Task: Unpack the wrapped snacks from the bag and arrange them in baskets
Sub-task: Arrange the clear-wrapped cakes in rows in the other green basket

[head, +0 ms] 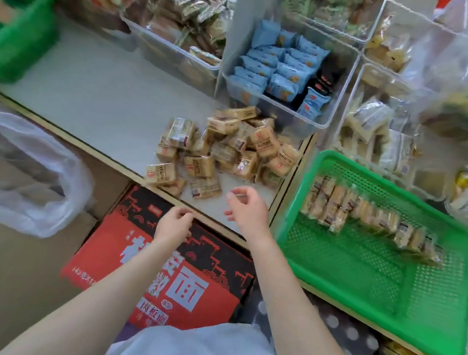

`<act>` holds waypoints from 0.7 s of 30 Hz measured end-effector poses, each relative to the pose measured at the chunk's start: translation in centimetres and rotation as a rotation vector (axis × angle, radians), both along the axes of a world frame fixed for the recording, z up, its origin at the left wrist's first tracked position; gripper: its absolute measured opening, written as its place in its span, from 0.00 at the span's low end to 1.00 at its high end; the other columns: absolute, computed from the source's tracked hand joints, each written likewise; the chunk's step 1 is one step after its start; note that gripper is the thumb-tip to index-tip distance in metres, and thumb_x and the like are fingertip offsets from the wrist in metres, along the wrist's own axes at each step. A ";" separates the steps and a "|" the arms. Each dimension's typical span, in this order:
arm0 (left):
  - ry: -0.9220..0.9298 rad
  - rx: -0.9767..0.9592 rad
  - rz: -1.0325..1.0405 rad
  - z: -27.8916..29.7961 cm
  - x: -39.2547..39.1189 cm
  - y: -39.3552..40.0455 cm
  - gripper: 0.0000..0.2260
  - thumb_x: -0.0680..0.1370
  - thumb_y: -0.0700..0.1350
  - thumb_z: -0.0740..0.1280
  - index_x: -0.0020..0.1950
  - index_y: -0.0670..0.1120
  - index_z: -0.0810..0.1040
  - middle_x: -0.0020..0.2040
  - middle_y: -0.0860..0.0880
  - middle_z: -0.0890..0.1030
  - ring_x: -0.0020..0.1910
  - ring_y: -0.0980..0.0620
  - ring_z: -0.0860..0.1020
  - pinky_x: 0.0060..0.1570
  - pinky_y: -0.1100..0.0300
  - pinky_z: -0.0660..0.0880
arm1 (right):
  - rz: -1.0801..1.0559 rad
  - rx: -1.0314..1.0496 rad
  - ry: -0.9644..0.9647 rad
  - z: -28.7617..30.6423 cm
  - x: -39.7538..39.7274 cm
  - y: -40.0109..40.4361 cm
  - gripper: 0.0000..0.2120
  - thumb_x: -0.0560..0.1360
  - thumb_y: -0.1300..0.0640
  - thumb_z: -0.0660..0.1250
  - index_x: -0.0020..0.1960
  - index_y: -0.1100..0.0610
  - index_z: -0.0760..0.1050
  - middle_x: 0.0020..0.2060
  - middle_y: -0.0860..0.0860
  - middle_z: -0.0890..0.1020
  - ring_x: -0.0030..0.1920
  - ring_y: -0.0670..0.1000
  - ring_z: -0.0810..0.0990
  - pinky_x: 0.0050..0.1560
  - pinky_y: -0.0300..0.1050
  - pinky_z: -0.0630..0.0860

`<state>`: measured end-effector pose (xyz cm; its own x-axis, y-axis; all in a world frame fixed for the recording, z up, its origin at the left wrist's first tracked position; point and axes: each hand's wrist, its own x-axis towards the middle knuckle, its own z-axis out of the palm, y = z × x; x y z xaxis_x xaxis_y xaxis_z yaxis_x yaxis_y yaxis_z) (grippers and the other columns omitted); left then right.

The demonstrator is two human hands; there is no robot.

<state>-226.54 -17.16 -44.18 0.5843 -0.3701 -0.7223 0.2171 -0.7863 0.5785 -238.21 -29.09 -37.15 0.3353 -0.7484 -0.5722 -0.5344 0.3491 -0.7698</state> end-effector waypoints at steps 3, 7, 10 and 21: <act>-0.032 -0.053 0.051 -0.6 2.6 1.9 0.14 0.83 0.47 0.61 0.68 0.55 0.73 0.56 0.48 0.79 0.46 0.49 0.81 0.52 0.48 0.81 | 0.107 0.001 0.211 -3.7 4.5 -0.1 0.09 0.78 0.53 0.67 0.56 0.56 0.75 0.51 0.52 0.79 0.51 0.53 0.79 0.54 0.46 0.76; 0.019 -0.127 -0.011 -1.4 4.6 3.4 0.21 0.84 0.50 0.60 0.77 0.55 0.67 0.73 0.52 0.70 0.69 0.49 0.73 0.68 0.44 0.72 | 0.216 -0.078 0.507 -7.2 8.8 0.5 0.39 0.74 0.40 0.71 0.75 0.61 0.64 0.70 0.59 0.66 0.71 0.58 0.65 0.65 0.50 0.69; 0.080 -0.146 0.001 -1.8 5.4 4.2 0.21 0.83 0.51 0.60 0.77 0.56 0.67 0.75 0.54 0.68 0.72 0.50 0.70 0.70 0.43 0.70 | 0.215 -0.190 0.598 -8.8 10.4 1.7 0.43 0.70 0.39 0.76 0.74 0.61 0.62 0.70 0.59 0.65 0.72 0.58 0.64 0.65 0.54 0.70; 0.262 -0.343 0.180 -0.3 6.8 3.7 0.12 0.82 0.55 0.64 0.61 0.53 0.80 0.54 0.52 0.83 0.54 0.53 0.82 0.56 0.53 0.80 | -0.110 -0.032 0.146 -2.8 5.8 2.4 0.11 0.76 0.54 0.73 0.50 0.50 0.70 0.46 0.53 0.79 0.35 0.50 0.77 0.34 0.43 0.75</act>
